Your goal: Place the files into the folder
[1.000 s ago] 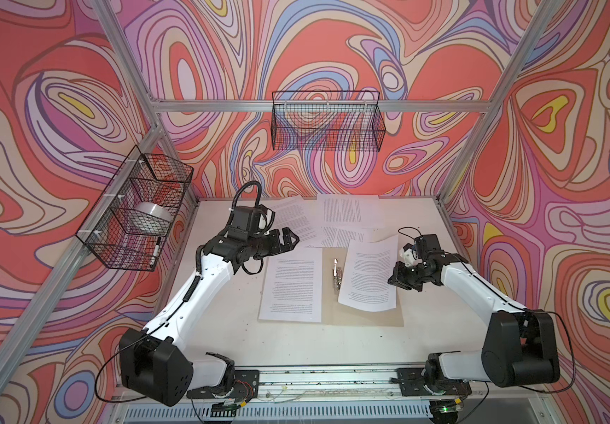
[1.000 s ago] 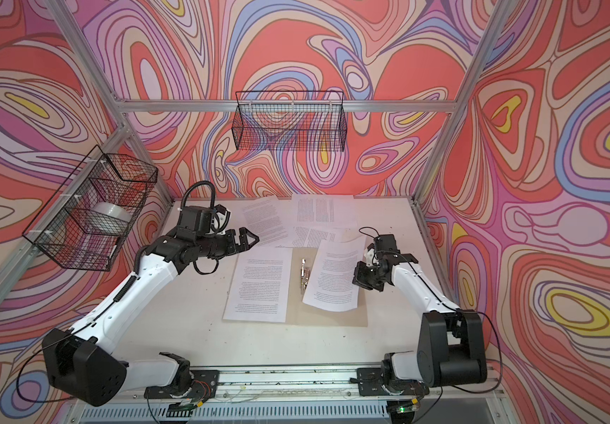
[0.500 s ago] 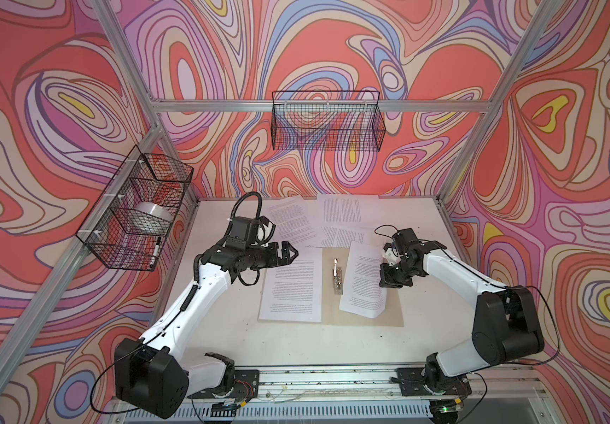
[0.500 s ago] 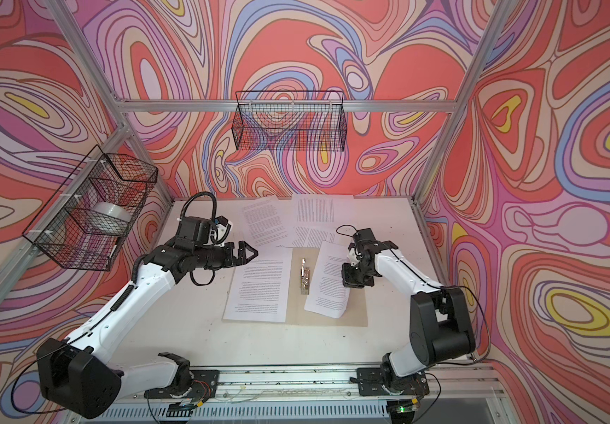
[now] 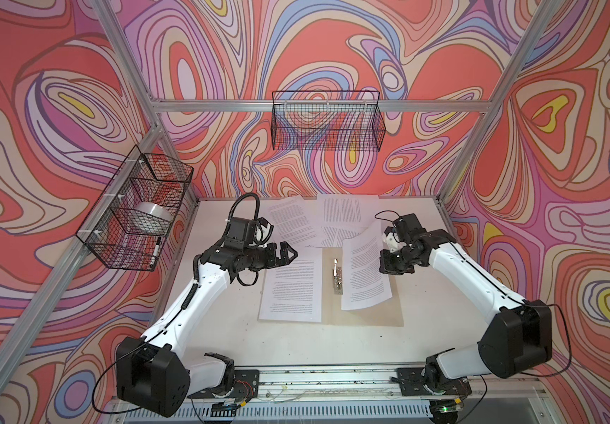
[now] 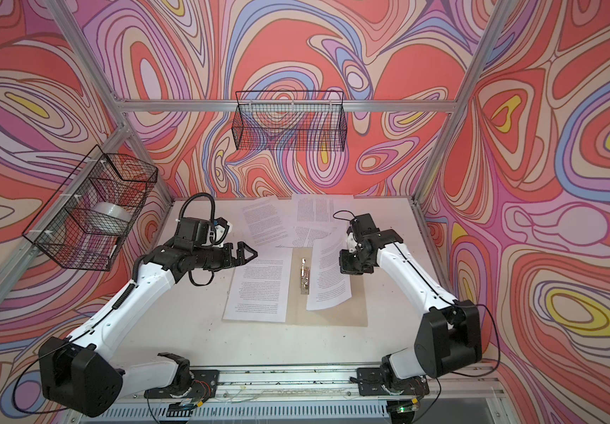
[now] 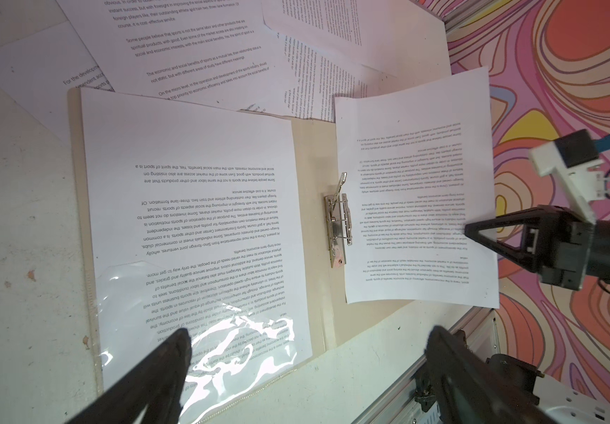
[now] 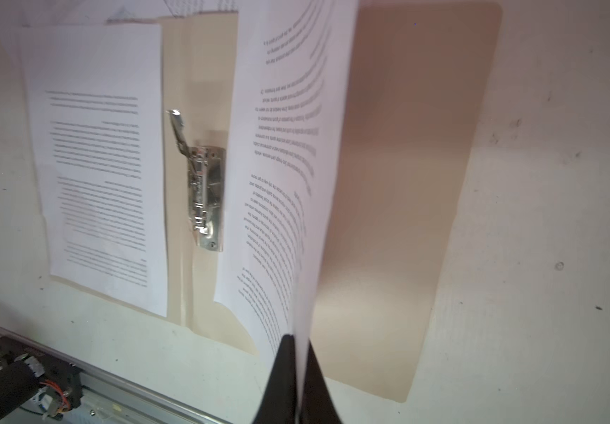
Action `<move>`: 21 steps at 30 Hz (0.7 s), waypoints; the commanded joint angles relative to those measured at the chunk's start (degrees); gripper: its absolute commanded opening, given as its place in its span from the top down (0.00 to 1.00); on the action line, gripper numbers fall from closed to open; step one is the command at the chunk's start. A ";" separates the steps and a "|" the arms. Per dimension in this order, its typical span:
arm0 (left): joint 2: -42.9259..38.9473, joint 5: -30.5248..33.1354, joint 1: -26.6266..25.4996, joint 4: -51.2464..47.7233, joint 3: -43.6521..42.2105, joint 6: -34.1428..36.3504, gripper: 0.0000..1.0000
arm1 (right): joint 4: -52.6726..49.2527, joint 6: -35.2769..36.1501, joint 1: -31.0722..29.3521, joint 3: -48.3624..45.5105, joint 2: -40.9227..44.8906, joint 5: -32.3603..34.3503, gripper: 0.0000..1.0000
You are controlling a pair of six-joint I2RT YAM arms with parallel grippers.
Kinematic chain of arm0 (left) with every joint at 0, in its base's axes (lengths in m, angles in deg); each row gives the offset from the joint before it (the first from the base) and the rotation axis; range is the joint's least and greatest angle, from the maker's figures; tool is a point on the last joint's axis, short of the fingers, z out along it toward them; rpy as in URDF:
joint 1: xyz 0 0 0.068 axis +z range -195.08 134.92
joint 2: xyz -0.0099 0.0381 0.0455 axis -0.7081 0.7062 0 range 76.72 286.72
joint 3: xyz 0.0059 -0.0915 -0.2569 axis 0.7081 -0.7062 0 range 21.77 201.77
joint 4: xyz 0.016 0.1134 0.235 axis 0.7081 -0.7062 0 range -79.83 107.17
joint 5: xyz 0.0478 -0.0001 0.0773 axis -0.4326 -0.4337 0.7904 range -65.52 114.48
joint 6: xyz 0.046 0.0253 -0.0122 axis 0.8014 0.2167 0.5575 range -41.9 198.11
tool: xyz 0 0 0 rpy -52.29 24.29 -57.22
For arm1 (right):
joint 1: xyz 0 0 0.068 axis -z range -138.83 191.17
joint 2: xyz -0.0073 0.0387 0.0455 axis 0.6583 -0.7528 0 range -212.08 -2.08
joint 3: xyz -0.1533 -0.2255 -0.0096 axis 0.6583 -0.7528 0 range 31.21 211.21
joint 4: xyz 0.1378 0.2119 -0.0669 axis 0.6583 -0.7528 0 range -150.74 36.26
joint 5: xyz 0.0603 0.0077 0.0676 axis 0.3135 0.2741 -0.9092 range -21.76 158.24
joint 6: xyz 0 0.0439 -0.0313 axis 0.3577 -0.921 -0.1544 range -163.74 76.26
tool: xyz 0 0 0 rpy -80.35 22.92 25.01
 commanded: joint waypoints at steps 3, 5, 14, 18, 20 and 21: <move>0.44 -1.61 0.65 0.71 -0.67 0.07 0.00 | 0.61 -3.11 -0.14 1.84 1.64 -8.44 1.00; 0.52 -1.61 0.81 0.72 -0.72 -0.01 0.00 | 2.51 -4.14 -0.14 1.06 1.68 -11.29 1.00; 0.75 -1.96 1.14 0.65 -0.76 -0.02 0.00 | 7.18 -7.32 -0.06 -0.35 1.69 -15.46 1.00; 0.49 -2.05 1.19 0.73 -0.90 -0.11 0.00 | 7.83 -7.72 0.42 -1.75 1.18 -16.26 1.00; 0.44 -2.05 1.27 0.65 -0.91 0.06 0.00 | 8.01 -7.91 1.03 -2.78 1.36 -16.53 1.00; 0.39 -2.01 1.29 0.66 -0.94 0.01 0.00 | 8.15 -7.88 1.59 -3.17 1.58 -17.05 1.00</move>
